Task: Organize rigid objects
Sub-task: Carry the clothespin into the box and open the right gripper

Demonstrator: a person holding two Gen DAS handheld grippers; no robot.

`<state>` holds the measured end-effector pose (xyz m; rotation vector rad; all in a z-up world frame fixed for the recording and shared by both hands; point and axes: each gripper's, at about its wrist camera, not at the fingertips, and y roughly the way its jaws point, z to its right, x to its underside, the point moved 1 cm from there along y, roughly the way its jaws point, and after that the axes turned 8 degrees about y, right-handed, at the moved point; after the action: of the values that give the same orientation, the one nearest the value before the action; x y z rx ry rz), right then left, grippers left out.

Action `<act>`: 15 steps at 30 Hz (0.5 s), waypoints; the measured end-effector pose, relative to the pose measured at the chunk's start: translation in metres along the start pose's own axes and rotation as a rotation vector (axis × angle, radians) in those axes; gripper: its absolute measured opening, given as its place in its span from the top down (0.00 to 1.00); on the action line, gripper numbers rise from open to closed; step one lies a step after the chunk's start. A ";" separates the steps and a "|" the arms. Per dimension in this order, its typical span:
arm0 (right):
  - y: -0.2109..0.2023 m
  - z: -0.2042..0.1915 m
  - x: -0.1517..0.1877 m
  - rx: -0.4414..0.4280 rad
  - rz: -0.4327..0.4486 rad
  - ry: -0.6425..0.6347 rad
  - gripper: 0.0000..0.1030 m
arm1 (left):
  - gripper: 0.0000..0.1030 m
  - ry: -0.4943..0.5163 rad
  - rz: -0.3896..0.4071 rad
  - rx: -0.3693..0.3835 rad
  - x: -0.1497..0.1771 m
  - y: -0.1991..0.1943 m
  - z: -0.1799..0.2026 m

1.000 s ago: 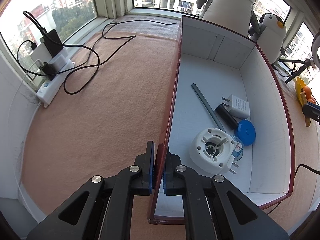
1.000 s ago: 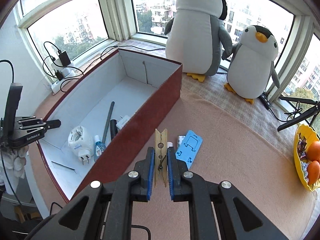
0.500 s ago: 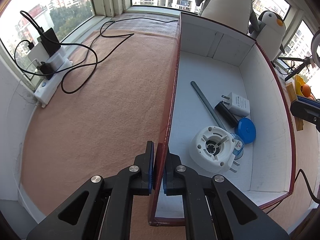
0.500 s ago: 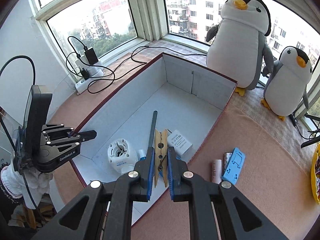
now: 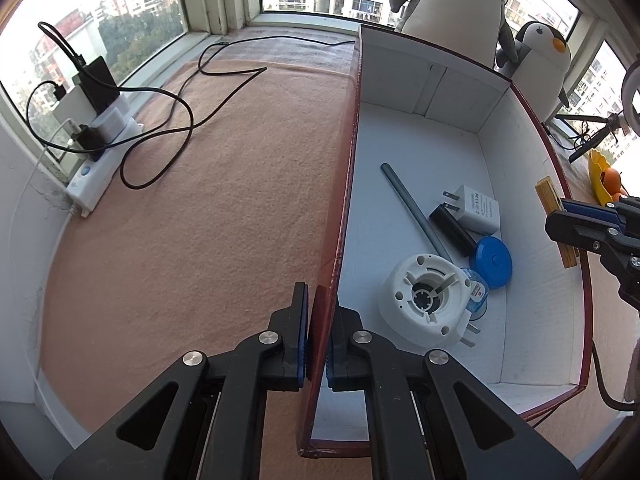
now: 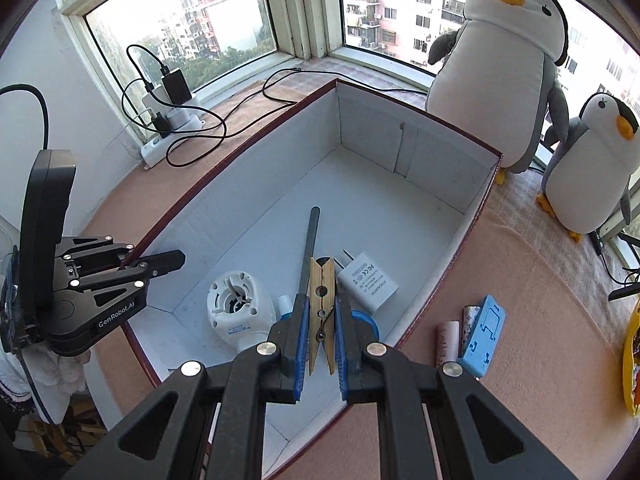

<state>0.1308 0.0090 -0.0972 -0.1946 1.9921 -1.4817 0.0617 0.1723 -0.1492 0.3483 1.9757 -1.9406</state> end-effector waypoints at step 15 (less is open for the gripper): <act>0.013 -0.015 -0.007 0.017 -0.027 -0.023 0.89 | 0.95 0.001 0.000 -0.001 -0.001 -0.001 0.000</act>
<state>0.1307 0.0293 -0.1036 -0.2318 1.9654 -1.5060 0.0619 0.1724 -0.1482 0.3496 1.9775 -1.9393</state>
